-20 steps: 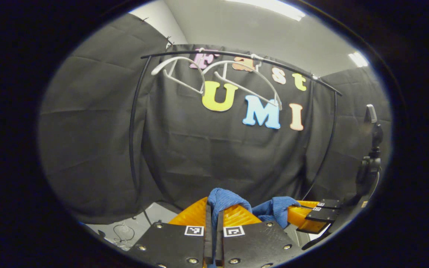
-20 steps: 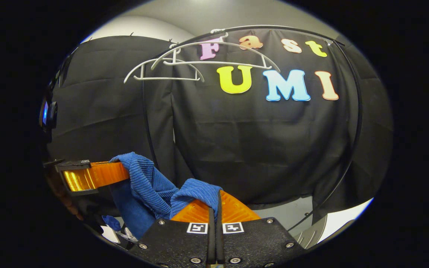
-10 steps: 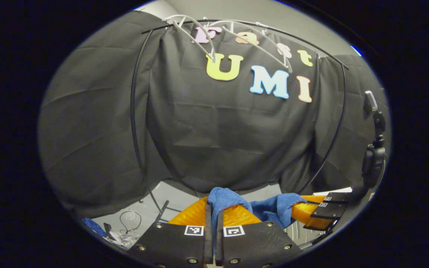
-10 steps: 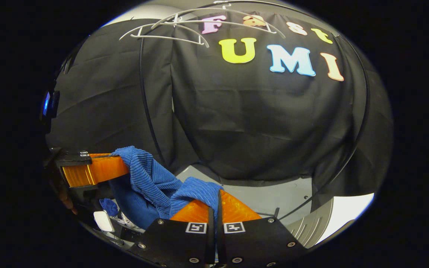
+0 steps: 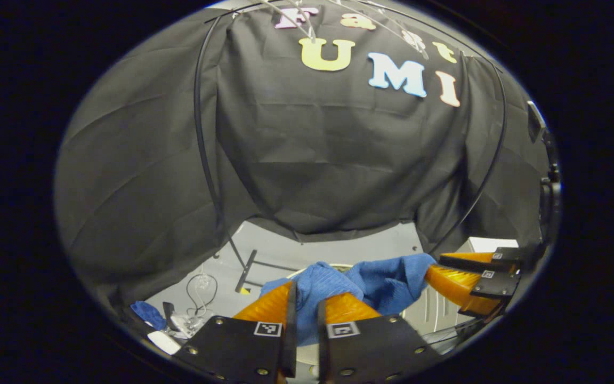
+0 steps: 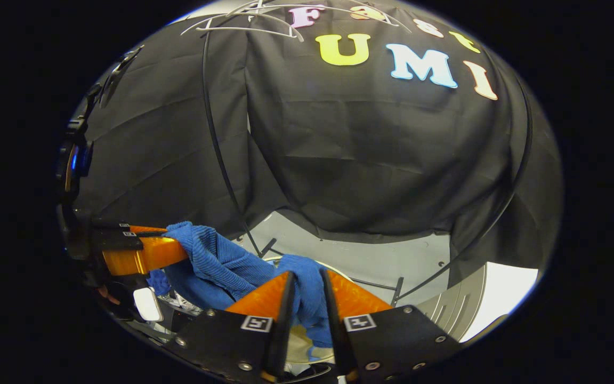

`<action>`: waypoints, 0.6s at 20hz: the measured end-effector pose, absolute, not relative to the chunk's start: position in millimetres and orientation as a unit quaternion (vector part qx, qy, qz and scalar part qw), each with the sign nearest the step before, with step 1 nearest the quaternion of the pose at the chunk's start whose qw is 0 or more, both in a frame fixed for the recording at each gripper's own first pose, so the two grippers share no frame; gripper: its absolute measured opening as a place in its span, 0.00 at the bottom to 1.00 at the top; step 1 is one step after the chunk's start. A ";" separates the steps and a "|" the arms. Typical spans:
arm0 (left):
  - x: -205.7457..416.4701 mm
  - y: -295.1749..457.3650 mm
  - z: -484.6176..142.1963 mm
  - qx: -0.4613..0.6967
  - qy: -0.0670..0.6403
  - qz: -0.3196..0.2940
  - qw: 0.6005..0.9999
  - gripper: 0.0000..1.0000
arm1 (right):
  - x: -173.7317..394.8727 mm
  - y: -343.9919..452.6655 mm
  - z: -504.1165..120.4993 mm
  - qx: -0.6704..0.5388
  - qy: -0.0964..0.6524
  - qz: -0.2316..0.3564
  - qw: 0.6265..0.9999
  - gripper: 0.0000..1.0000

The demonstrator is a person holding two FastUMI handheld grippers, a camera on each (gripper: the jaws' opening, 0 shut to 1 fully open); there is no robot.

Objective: Grasp the clothes on the hanger with both hands and then place them into the laundry hamper below.

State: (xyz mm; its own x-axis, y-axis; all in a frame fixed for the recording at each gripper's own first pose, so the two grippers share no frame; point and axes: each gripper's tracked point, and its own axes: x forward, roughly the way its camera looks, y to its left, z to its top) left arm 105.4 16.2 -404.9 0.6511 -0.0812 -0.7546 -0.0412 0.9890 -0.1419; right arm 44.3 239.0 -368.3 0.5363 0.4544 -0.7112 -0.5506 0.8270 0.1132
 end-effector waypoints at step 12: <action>124.4 29.5 -313.2 -0.042 0.330 -0.034 0.943 0.91 | 47.4 211.1 -314.5 -0.061 0.337 0.237 0.909 0.94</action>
